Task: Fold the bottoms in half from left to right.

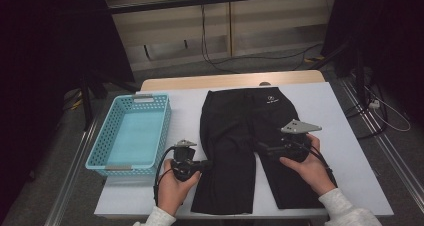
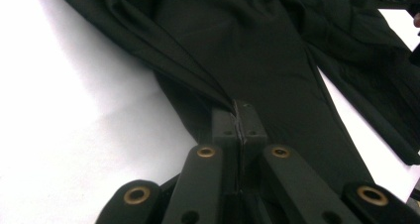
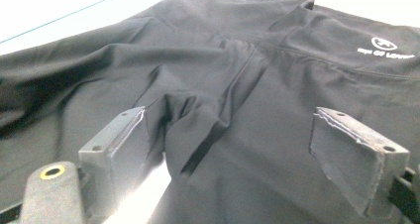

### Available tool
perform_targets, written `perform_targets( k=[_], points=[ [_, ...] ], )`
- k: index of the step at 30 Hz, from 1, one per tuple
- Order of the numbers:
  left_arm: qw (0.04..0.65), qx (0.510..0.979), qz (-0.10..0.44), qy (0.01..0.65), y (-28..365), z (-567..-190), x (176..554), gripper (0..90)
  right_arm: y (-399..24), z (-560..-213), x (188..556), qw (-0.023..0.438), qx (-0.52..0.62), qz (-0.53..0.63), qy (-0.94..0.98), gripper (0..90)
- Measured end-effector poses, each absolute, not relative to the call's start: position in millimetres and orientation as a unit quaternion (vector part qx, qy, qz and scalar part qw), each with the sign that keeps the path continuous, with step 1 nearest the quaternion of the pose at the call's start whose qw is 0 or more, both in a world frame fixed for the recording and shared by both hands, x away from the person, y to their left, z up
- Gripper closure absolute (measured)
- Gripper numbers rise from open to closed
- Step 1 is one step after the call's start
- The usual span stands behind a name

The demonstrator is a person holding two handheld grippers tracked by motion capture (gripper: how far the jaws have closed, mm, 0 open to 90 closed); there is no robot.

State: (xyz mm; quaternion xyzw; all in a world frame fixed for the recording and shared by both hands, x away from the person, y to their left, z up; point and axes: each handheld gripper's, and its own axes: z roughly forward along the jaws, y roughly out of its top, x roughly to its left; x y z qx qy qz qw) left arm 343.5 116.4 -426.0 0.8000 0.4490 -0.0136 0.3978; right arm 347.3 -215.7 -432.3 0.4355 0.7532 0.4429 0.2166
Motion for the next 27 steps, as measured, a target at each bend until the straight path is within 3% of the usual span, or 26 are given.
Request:
perform_targets(
  k=[27],
  points=[
    [0.405, 0.810, -0.019, 0.423, 96, -430, 344, 89.5, -168, -432, 374, 0.207, 0.417, 0.448, 0.763, 10.6]
  ],
)
